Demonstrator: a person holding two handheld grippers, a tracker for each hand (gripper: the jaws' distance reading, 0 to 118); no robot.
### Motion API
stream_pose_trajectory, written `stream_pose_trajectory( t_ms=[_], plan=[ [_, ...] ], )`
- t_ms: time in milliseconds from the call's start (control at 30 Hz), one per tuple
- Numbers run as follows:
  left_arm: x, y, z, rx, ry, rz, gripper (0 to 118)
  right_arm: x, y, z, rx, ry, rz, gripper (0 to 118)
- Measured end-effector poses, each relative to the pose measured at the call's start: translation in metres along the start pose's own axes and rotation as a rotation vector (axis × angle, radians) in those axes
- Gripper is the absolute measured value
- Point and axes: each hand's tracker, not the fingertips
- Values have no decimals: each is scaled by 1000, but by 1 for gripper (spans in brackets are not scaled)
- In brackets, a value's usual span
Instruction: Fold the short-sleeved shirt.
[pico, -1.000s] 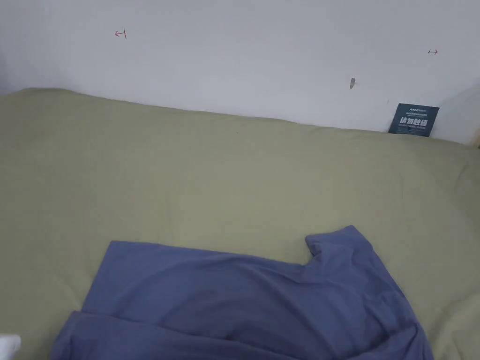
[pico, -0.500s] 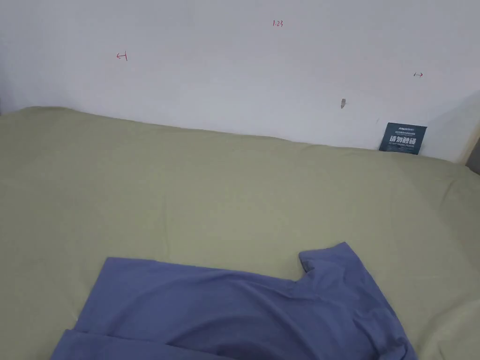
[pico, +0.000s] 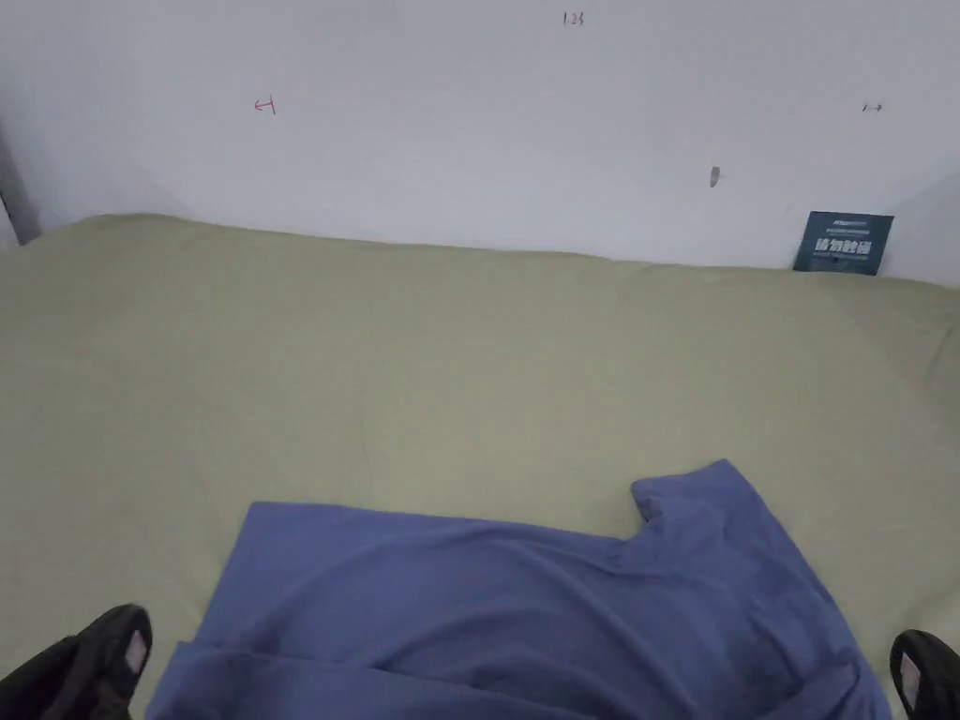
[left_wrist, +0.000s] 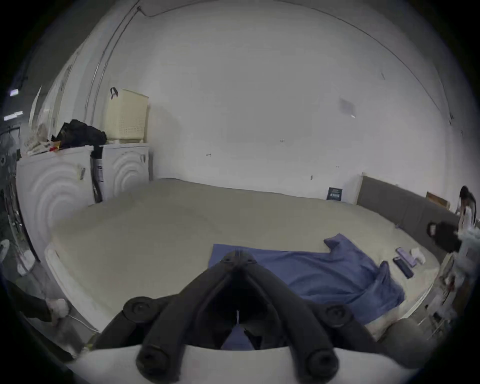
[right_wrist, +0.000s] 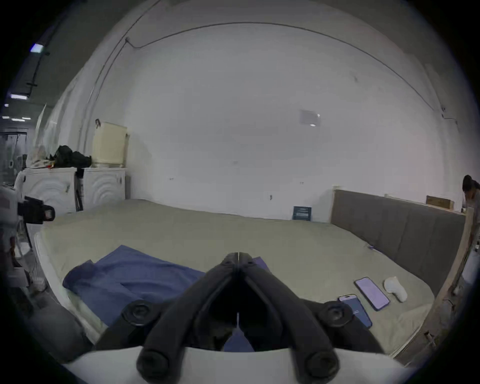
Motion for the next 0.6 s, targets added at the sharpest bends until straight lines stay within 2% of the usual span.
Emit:
stream_pose_trajectory(
  t_ms=[133, 167, 200, 233, 267, 367, 433, 533, 600],
  plan=[
    [1, 35, -80, -41, -36, -62, 2, 4, 4, -23, -21, 13, -18, 0],
    [-2, 44, -107, -83, -73, -65, 16, 5, 4, -30, -27, 15, -17, 0],
    [-5, 52, -134, -107, -73, -68, 39, 6, 5, -36, -37, 18, -17, 0],
    [-12, 62, -170, -226, -136, -63, 71, 7, 5, -42, -54, 16, -20, 0],
    [-21, 68, -206, -321, -187, -40, 93, 8, 5, -45, -60, 15, -27, 0],
    [-28, 61, -282, -532, -195, -27, 93, 14, 5, -51, -59, 20, -52, 0],
    [-26, 46, -324, -652, -97, -60, 93, 16, 2, -54, -75, 19, -48, 0],
    [-20, 15, -359, -769, -21, -2, 92, 21, -9, -64, -113, 2, -49, 0],
    [-19, -4, -377, -941, -18, 38, 82, 28, -12, -76, -148, -9, -65, 0]
  ],
)
